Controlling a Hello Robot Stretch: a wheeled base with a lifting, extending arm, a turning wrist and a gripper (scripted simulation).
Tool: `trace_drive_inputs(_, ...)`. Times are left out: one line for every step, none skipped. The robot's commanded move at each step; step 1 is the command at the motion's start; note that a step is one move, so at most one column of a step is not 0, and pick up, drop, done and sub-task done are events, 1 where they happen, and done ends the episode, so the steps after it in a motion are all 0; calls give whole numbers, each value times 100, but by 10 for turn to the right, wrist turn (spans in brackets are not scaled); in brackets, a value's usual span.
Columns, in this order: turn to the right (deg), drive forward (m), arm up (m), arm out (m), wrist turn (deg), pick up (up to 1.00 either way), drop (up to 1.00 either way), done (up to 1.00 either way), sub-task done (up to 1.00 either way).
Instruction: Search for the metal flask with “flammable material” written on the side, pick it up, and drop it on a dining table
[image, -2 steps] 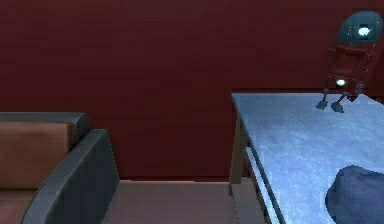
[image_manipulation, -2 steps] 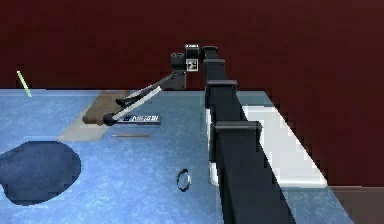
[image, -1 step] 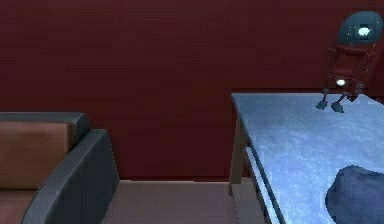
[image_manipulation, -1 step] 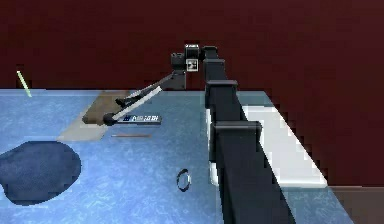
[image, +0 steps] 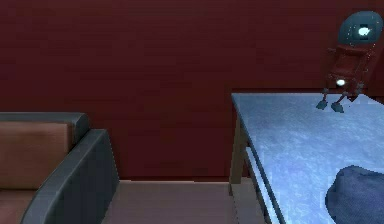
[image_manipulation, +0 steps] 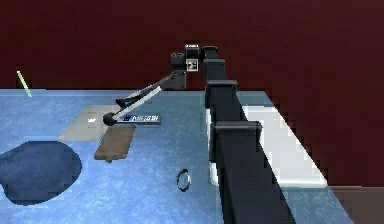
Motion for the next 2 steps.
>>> trace_drive_inputs(0,0,0,-10,0,0,0,0,0)
trace_drive_inputs(0,0,0,0,0,0,0,100,0)
